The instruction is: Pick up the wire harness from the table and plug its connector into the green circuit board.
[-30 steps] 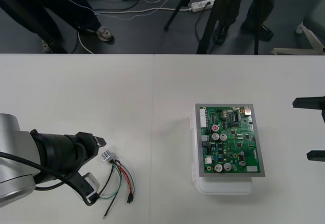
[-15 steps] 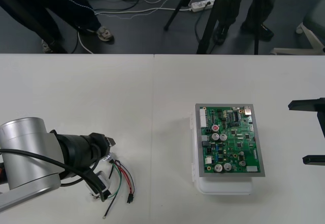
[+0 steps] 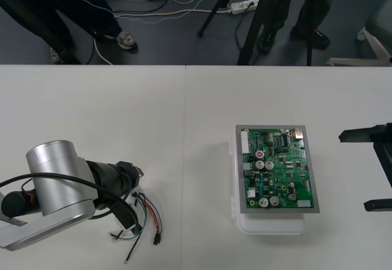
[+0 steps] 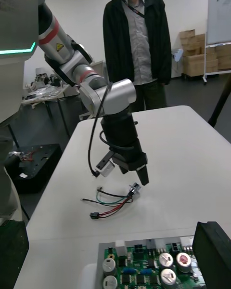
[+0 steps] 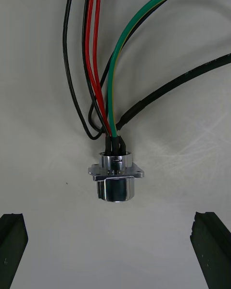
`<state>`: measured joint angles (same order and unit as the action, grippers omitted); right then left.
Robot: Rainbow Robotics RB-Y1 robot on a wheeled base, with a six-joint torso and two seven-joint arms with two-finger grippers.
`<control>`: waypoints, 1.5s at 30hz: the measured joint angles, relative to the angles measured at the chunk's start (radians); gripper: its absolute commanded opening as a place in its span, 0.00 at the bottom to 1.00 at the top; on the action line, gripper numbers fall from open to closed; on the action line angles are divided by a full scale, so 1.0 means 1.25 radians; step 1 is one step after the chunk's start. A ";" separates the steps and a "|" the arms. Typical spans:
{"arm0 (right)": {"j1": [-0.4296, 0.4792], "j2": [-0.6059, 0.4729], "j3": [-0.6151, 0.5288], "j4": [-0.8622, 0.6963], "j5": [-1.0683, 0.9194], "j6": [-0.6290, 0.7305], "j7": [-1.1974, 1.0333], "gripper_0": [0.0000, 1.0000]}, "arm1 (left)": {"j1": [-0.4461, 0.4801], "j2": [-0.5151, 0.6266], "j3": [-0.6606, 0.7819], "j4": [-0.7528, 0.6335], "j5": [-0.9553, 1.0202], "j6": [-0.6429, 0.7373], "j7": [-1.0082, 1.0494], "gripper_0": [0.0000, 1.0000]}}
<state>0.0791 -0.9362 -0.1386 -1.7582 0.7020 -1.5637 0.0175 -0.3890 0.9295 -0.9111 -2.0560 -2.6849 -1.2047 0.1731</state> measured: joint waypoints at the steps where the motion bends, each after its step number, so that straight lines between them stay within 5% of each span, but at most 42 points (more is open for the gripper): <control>1: 0.000 -0.004 0.006 0.000 0.000 0.000 0.001 1.00 | 0.000 -0.006 0.000 0.009 0.000 0.000 0.000 1.00; 30: 0.000 -0.009 -0.013 0.000 0.039 0.000 0.047 1.00 | -0.050 -0.078 -0.064 0.161 -0.001 0.029 -0.001 1.00; 32: 0.000 -0.009 -0.013 0.000 0.040 0.000 0.047 1.00 | -0.055 -0.081 -0.071 0.168 -0.001 0.029 -0.001 0.82; 34: 0.000 -0.009 -0.013 0.000 0.040 0.000 0.047 1.00 | -0.058 -0.086 -0.076 0.175 -0.001 0.030 -0.001 0.42; 36: 0.000 -0.009 -0.014 0.000 0.040 0.000 0.047 1.00 | -0.058 -0.092 -0.079 0.182 -0.001 0.031 -0.001 0.20; 37: 0.000 -0.009 -0.014 0.000 0.040 0.000 0.047 1.00 | -0.058 -0.096 -0.081 0.186 -0.001 0.031 -0.002 0.00; 45: 0.000 -0.009 -0.015 0.000 0.040 0.000 0.047 1.00 | -0.070 -0.107 -0.095 0.200 -0.001 0.032 -0.023 0.00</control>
<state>0.0795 -0.9476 -0.1578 -1.7580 0.7524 -1.5637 0.0768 -0.4760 0.7959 -1.0300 -1.8065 -2.6858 -1.1645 0.1439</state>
